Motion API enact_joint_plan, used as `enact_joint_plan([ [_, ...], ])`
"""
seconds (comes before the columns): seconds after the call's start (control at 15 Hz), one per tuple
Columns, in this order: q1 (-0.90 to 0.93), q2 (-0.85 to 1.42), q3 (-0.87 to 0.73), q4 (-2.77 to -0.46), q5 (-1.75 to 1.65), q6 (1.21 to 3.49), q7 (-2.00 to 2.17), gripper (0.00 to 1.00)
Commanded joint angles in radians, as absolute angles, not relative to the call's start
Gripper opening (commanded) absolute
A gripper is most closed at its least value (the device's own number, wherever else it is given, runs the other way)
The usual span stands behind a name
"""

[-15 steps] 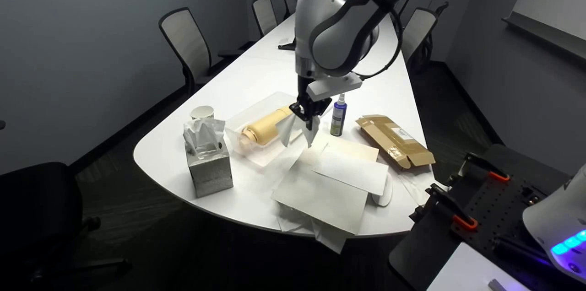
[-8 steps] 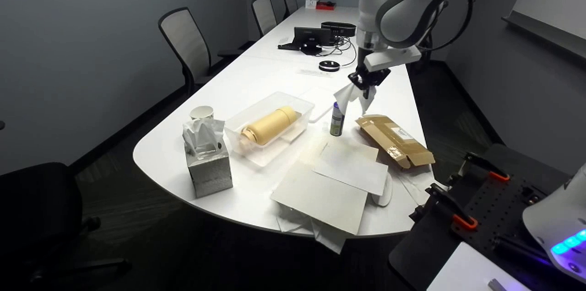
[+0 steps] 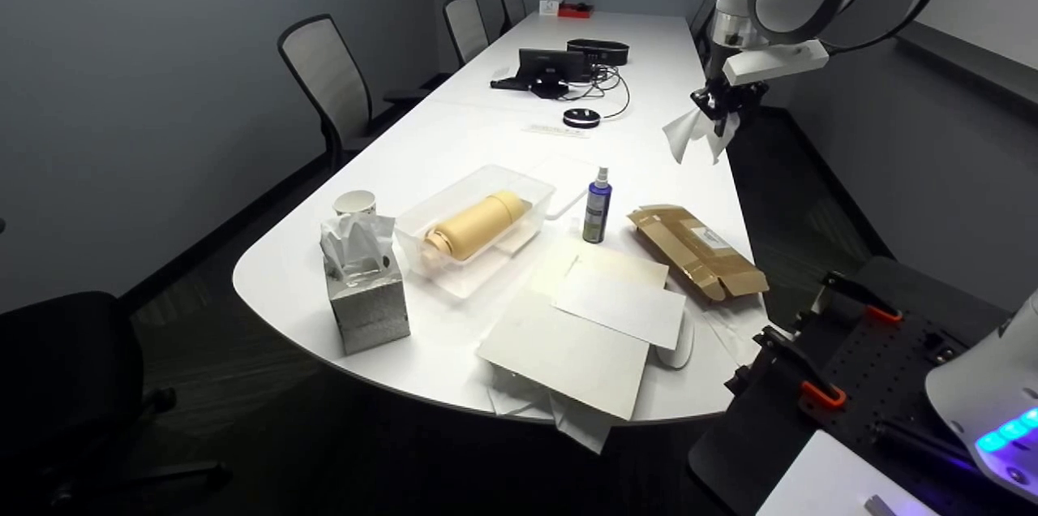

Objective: Use the towel to wipe the table

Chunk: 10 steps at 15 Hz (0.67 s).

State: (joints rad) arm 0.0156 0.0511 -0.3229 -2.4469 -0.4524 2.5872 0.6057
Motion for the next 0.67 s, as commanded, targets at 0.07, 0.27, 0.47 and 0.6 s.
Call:
enact_joint_plan([
  [0.07, -0.045, 0.093, -0.262, -2.428, -0.434, 2.614, 0.592, 0.0],
  [0.27, -0.075, 0.231, -0.258, -2.345, -0.434, 2.693, 0.589, 0.0],
  [0.47, -0.071, 0.375, -0.271, -2.25, -0.4, 2.776, 0.571, 0.0],
  [0.6, -0.063, 0.463, -0.272, -2.183, -0.342, 2.81, 0.535, 0.0],
])
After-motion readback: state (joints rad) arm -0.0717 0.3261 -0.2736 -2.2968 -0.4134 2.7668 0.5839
